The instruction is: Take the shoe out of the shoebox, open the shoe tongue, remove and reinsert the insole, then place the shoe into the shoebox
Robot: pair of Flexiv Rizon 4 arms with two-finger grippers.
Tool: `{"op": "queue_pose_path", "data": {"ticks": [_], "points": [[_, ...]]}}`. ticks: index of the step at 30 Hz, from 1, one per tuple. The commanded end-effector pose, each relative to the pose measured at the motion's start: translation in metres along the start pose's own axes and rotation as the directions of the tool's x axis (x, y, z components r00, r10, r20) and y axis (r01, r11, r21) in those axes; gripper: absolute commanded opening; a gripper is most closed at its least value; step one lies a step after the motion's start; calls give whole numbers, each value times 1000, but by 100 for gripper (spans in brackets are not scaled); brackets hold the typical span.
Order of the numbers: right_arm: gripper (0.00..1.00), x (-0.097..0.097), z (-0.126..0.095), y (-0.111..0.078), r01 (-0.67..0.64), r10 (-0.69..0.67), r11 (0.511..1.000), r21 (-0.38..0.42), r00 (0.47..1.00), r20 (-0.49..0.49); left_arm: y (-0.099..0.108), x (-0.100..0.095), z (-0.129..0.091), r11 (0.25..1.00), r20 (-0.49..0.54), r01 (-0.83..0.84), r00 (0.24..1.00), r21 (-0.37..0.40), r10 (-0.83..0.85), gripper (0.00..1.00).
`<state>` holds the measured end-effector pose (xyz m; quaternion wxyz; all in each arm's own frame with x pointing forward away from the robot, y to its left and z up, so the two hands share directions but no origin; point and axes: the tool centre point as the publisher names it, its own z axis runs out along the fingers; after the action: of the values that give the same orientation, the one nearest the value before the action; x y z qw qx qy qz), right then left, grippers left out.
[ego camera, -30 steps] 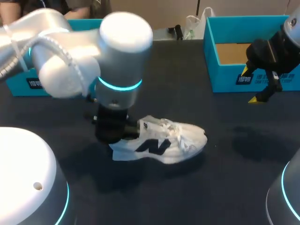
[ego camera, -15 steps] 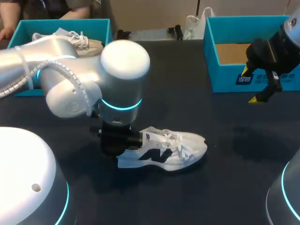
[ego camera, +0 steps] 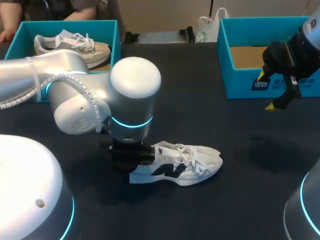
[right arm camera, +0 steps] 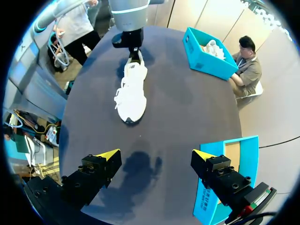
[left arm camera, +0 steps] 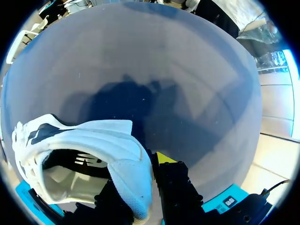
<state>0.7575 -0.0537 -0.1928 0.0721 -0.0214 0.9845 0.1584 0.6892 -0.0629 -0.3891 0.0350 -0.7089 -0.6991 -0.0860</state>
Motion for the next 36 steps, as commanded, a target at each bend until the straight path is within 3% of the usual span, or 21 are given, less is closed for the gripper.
{"op": "queue_pose_path", "data": {"ticks": [1, 3, 5, 7, 22, 28, 36], "points": [[100, 0, 1, 0, -1, 1, 1000, 2, 1000, 0, -4, -6, 7, 1000, -6, 13, 1000, -8, -13, 0], [100, 0, 1, 0, -1, 1, 1000, 2, 1000, 0, -6, -7, 9, 1000, -14, 10, 1000, -4, -10, 35], [100, 0, 1, 0, -1, 1, 1000, 2, 1000, 0, -7, -7, 8, 1000, -9, 11, 1000, 1, -11, 61], [100, 0, 1, 0, -1, 1, 1000, 2, 1000, 0, -8, -5, 2, 1000, 9, 16, 1000, 4, -16, 100], [100, 0, 1, 0, -1, 1, 1000, 2, 1000, 0, -3, 0, -59, 998, 130, 46, 990, 37, -51, 100], [100, 0, 1, 0, -1, 1, 1000, 2, 1000, 0, 1, 3, -86, 974, 202, 197, 955, 109, -215, 100], [100, 0, 1, 0, -1, 1, 1000, 2, 1000, 0, 2, 12, -107, 895, 268, 351, 866, 275, -422, 100]]}}
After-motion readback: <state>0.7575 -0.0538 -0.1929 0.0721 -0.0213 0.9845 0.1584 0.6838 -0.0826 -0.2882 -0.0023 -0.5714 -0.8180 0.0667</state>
